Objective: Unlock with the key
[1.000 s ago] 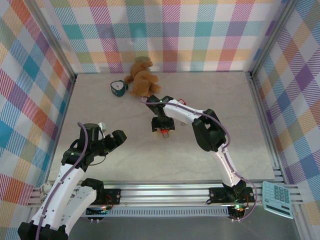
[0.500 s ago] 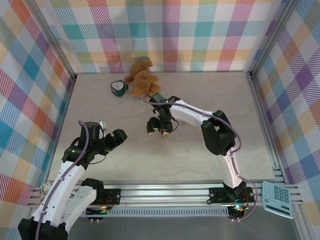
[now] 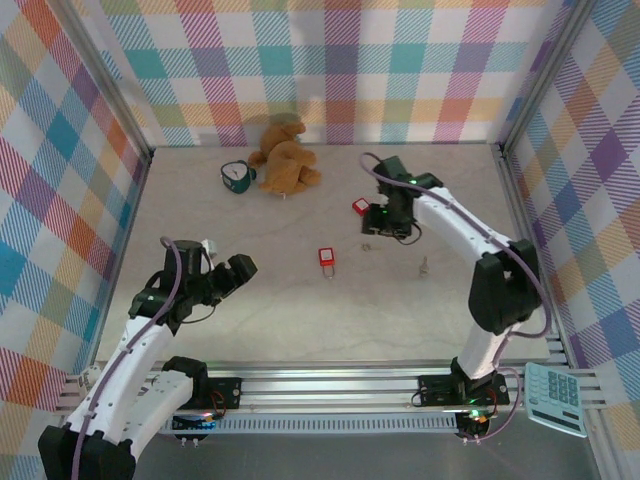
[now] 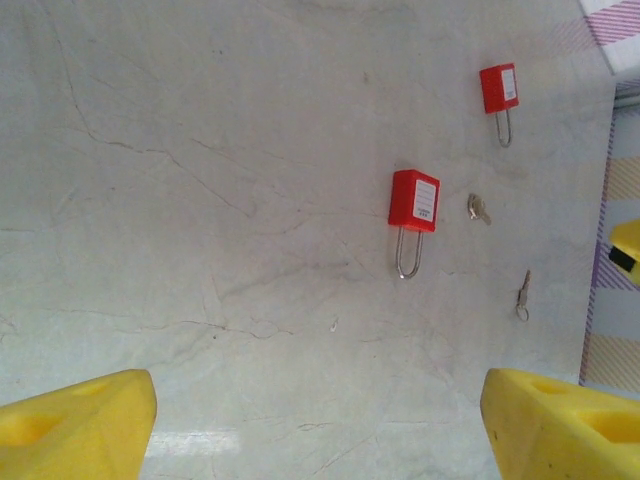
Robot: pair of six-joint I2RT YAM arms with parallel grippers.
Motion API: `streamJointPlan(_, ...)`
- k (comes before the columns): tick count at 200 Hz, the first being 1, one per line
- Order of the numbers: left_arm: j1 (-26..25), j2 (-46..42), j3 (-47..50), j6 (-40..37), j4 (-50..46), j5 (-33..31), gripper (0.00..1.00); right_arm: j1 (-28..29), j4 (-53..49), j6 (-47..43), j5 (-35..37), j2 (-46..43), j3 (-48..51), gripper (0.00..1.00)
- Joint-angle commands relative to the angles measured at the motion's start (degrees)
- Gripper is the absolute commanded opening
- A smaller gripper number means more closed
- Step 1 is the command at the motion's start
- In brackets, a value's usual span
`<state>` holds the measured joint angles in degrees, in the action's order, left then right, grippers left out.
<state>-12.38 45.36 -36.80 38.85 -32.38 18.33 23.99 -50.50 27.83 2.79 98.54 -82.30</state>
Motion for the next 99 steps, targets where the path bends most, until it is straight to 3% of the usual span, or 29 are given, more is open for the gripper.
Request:
streamJointPlan(1,-0.89,1.22,1.31,1.69,4.22,2.46,0.83,-4.92,-1.79,1.36,3.17,-3.24,6.79,0.51)
streamJointPlan(51,-0.98,5.01,1.97,2.60,7.96,3.91,0.82,-12.88,1.74,7.15,0.27,-6.37,19.02,0.53)
streamJointPlan(99,-1.15,6.32,2.26,2.67,8.84,3.85,0.82,-17.17,8.17,10.99,-8.10,-7.92,26.59,0.52)
